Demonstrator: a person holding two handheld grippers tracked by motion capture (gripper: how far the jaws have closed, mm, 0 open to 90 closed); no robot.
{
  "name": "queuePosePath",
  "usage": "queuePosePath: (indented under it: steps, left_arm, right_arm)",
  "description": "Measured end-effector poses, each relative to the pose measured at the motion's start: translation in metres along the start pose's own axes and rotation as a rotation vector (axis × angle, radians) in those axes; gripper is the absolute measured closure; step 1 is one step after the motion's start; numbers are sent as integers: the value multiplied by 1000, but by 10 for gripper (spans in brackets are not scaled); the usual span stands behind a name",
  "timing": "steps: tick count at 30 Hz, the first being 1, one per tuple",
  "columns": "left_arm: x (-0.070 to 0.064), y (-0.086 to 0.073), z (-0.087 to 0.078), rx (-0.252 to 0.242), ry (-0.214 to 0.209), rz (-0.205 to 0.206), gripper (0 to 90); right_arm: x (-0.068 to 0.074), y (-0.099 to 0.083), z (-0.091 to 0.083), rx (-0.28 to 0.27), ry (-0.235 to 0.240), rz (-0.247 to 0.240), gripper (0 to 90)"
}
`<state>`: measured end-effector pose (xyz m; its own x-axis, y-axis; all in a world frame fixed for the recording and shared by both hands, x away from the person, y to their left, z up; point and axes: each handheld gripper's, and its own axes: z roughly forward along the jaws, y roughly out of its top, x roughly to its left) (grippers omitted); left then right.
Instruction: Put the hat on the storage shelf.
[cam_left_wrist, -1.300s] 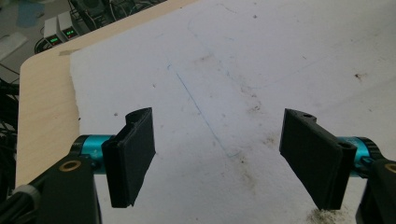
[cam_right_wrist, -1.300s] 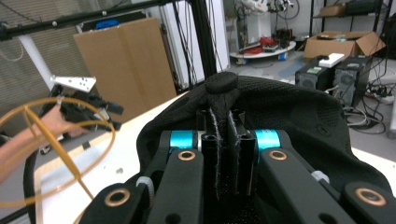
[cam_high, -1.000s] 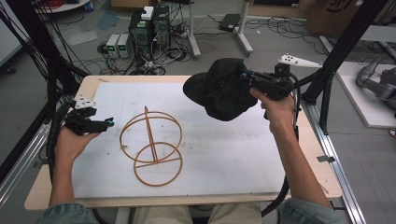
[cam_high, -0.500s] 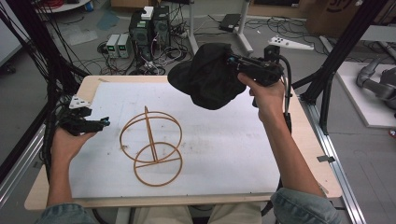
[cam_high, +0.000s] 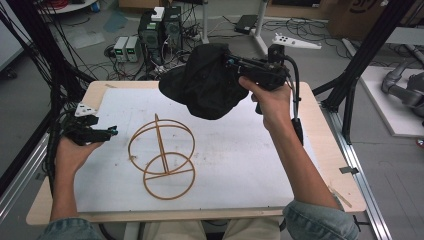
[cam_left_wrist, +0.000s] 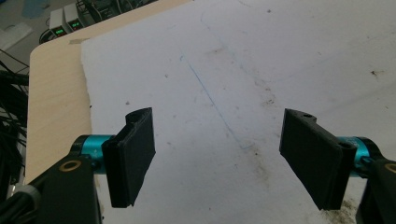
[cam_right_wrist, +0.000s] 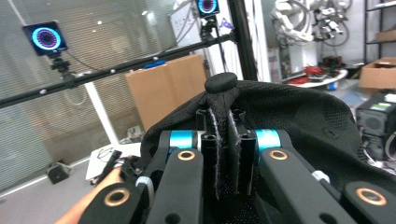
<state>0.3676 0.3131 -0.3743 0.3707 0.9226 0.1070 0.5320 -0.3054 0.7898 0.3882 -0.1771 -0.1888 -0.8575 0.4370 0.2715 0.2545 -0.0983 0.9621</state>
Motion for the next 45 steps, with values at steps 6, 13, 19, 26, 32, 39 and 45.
queuePosePath:
  steps: [6, 13, 19, 26, 32, 39, 45]
  left_arm:
    - [0, 0, 0, -4, -7, 2, 268]
    - [1, 0, -2, -6, -4, -4, 268]
    - [1, 0, -1, 5, -9, 6, 268]
    - [3, -1, -3, 2, -8, 1, 268]
    - [3, -2, -2, 6, -8, 3, 268]
    - [2, -2, -1, 10, -8, 5, 268]
    - [2, -2, -2, 9, -9, 4, 268]
  right_arm:
    - [17, 0, 11, -3, 82, 3, 858]
    - [36, -6, 23, 12, 180, 23, 857]
    - [53, -16, 35, 43, 254, 15, 856]
    - [59, -26, 40, 72, 308, 30, 855]
    - [55, -39, 39, 97, 332, 44, 855]
    - [53, -50, 37, 103, 379, 79, 852]
    - [57, -54, 38, 104, 395, 66, 851]
